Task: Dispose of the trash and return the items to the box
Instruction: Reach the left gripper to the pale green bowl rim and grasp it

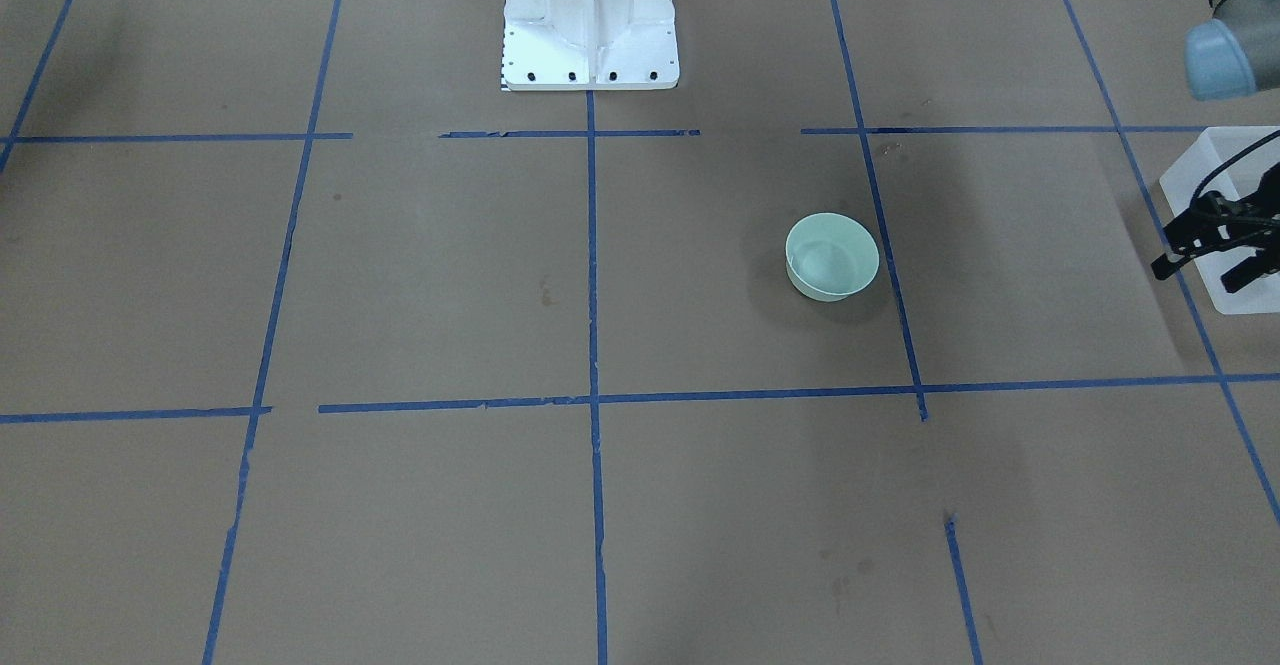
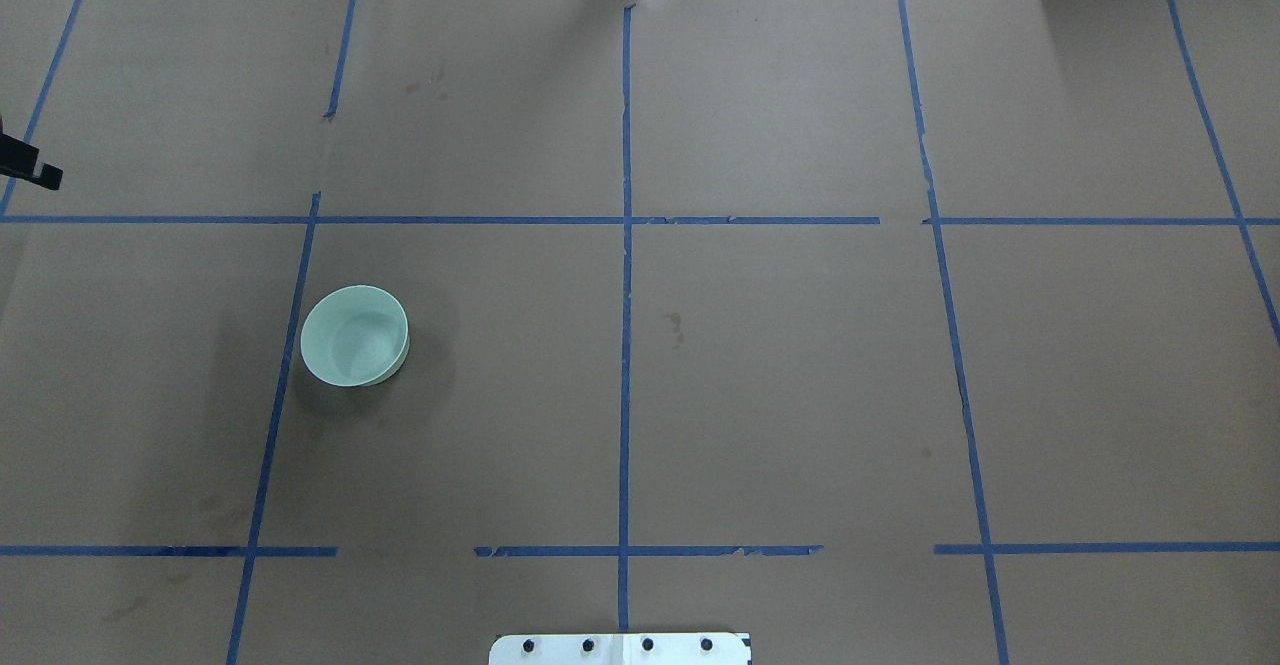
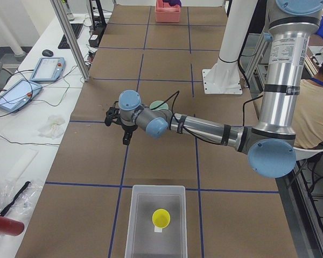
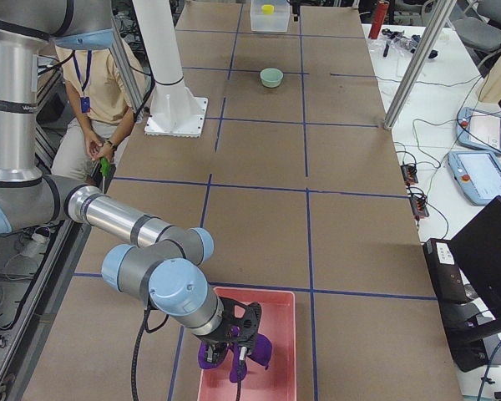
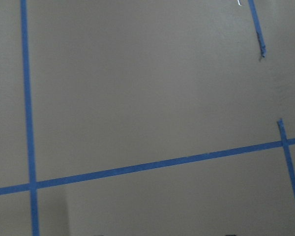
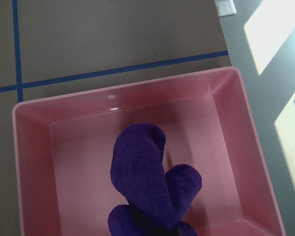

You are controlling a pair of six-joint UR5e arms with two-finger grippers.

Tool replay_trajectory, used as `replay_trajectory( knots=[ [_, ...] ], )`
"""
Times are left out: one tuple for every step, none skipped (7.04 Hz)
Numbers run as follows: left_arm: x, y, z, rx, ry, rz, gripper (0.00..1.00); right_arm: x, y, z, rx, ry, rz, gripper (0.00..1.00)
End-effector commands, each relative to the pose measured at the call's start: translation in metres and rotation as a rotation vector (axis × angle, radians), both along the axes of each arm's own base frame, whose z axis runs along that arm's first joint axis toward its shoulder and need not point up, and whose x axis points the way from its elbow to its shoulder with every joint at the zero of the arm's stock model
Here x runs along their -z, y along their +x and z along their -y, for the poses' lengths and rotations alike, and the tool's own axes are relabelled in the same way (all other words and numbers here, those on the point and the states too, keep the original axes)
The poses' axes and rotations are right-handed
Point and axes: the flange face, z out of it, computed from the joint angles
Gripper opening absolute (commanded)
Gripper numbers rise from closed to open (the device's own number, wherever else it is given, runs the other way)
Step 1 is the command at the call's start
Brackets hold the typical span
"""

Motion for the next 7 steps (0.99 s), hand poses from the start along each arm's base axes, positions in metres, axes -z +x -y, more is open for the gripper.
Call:
replay_trajectory(
  knots=[
    [0.043,0.068,-0.027,-0.015,-0.074,-0.062,0.87,-0.011,-0.015,0.013,0.041,-0.02,0.011,0.0],
    [0.058,0.099,-0.042,-0.023,-0.115,-0.072,0.88,-0.011,-0.02,0.016,0.053,-0.02,0.013,0.04],
    [0.068,0.13,-0.05,-0.008,-0.139,-0.061,0.88,-0.014,-0.024,0.017,0.062,-0.027,0.018,0.13],
    [0.072,0.157,-0.059,-0.004,-0.156,-0.046,0.88,-0.014,-0.027,0.019,0.07,-0.027,0.02,0.45],
    [0.084,0.194,-0.064,0.012,-0.179,-0.041,0.88,-0.007,-0.025,0.027,0.07,-0.01,0.016,0.99],
    [0.089,0.213,-0.071,0.007,-0.192,-0.039,0.88,0.007,-0.02,0.043,0.072,0.02,0.006,1.0],
    [0.09,0.233,-0.079,0.006,-0.209,-0.033,0.89,0.024,-0.017,0.055,0.075,0.055,-0.003,1.0]
  ],
)
